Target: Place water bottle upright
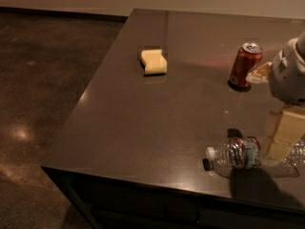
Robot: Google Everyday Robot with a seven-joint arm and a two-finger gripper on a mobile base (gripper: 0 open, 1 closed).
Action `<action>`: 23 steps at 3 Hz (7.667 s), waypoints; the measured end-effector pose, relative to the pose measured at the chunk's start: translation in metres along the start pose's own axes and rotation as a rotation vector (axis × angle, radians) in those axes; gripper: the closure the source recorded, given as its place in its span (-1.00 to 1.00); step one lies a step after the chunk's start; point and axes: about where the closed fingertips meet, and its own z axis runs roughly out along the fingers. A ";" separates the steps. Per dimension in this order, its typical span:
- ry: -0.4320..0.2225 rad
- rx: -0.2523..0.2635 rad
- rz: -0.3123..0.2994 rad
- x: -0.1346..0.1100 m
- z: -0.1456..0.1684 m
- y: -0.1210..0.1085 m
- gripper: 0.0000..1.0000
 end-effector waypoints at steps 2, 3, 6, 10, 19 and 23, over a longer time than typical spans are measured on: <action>0.007 -0.057 -0.056 -0.003 0.039 0.025 -1.00; 0.025 -0.043 -0.072 -0.001 0.053 0.026 -1.00; 0.099 -0.023 -0.097 0.021 0.074 0.020 -0.65; 0.019 -0.060 -0.026 0.015 0.051 -0.009 1.00; -1.320 0.138 0.358 -0.034 -0.009 -0.061 1.00; -1.435 0.115 0.290 -0.038 0.013 -0.055 -0.74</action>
Offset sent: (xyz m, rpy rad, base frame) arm -0.0242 0.0195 -0.0656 -0.0179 0.0712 0.0957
